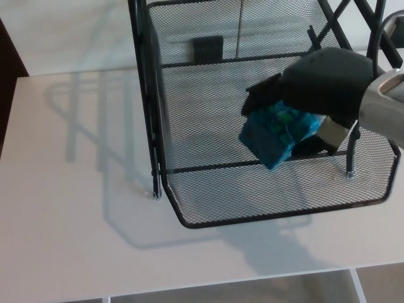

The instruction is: The robot walks towards a desk on which a file tray is kept in the middle and a cube is kept to its right. The robot lifts the cube using its right hand and places it on the file tray.

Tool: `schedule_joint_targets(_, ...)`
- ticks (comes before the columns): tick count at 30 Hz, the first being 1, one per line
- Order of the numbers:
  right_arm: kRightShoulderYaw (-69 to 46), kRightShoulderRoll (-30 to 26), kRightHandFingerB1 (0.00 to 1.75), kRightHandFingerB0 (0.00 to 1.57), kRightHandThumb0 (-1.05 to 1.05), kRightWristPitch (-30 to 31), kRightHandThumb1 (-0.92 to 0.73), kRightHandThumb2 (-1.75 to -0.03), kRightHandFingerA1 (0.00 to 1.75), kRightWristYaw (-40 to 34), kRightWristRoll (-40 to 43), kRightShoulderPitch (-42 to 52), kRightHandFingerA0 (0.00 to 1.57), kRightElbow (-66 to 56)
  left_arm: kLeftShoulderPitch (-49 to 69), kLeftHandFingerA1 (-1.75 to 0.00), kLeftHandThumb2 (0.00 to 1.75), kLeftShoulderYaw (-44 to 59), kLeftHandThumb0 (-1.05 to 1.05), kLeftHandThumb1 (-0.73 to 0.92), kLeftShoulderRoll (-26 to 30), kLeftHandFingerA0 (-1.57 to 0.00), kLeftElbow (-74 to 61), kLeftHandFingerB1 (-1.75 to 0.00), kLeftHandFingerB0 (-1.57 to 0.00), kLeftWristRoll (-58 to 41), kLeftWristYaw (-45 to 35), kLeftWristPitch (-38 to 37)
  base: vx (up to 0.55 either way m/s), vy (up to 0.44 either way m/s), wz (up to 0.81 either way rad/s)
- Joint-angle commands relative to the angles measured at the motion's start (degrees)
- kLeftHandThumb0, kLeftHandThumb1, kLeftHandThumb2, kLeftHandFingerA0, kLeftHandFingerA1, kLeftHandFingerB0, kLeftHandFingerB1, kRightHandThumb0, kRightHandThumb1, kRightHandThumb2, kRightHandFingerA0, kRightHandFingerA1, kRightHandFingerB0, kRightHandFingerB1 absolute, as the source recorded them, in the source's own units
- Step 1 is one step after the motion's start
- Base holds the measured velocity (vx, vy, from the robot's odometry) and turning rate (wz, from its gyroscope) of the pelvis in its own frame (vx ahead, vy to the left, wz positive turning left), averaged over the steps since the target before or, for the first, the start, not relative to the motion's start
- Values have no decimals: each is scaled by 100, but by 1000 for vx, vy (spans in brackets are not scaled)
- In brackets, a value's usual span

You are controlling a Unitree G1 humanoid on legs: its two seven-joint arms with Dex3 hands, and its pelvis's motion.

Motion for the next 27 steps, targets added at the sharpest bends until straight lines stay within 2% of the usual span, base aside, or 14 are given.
schedule_joint_targets(1,325,-416,0,0,-100,137,-59,-87,14,1114,-274,160,0,18,58,-93,93,-44,-58,71,134,-47,-68,-90,-58,52,-70,194,0,0,0)
schedule_joint_targets(7,83,-505,13,0,-86,343,-51,-89,28,1454,-53,-162,0,-311,71,-88,93,-13,-56,69,116,-40,-129,-81,-51,13,-54,316,0,0,0)
schedule_joint_targets(8,10,-504,0,0,-90,467,-38,-70,0,1556,-29,-234,0,-434,77,-91,94,0,-57,67,107,-47,-65,-84,-55,8,-42,204,0,0,0)
schedule_joint_targets(10,-120,-505,0,0,-89,529,-38,-70,0,1572,48,-278,0,-582,85,-88,92,-14,-57,71,111,-42,-112,-79,-47,11,-72,253,0,0,0)
schedule_joint_targets(12,-239,-540,0,0,-89,583,-37,-69,0,1704,152,-421,0,-669,36,-92,92,9,-58,70,82,-49,-121,-84,-55,-15,-49,310,0,0,0)
schedule_joint_targets(13,-409,-626,0,0,-90,639,-37,-70,0,1818,323,-459,0,-817,60,-116,94,17,-56,69,83,-80,-130,-114,-78,-25,-72,245,0,0,0)
schedule_joint_targets(16,-561,-642,0,0,-89,684,-36,-70,0,1899,430,-465,0,-932,83,-113,92,20,-56,69,87,-69,-111,-104,-70,-22,-66,264,0,0,0)
schedule_joint_targets(17,-743,-777,11,0,-83,729,-49,-87,24,2012,545,-511,0,-1066,86,-97,91,18,-56,69,80,-50,-82,-87,-61,-14,-47,225,0,0,0)
schedule_joint_targets(18,-974,-899,11,0,-83,818,-50,-85,22,2090,663,-512,0,-1226,74,-82,89,-8,-57,72,76,-32,-3,-74,-41,21,-22,136,0,0,0)
schedule_joint_targets(19,-1153,-962,1,0,-84,882,-37,-68,0,2097,770,-478,0,-1316,68,-93,91,3,-58,71,72,-40,19,-85,-51,12,-17,130,0,0,0)
schedule_joint_targets(21,-2178,-1220,0,0,-87,999,-52,-81,14,1974,1441,-260,0,-1531,89,-99,91,59,-57,72,94,-63,-93,-88,-63,-51,-55,289,0,0,0)
schedule_joint_targets(24,-3145,-1510,1,0,-97,815,-58,-87,8,1707,1652,66,0,-1627,117,-80,87,94,-54,74,111,-28,-27,-73,-38,-70,-65,228,0,0,0)
schedule_joint_targets(26,-4158,-1757,0,0,-95,863,-55,-86,13,1752,1952,339,0,-1548,111,-104,93,87,-55,66,102,-62,7,-95,-67,-48,-21,215,0,0,0)
schedule_joint_targets(27,-4548,-1861,0,0,-89,939,-50,-85,19,1795,2007,435,0,-1540,121,-101,94,105,-56,66,97,-59,42,-90,-65,-63,-23,170,0,0,0)
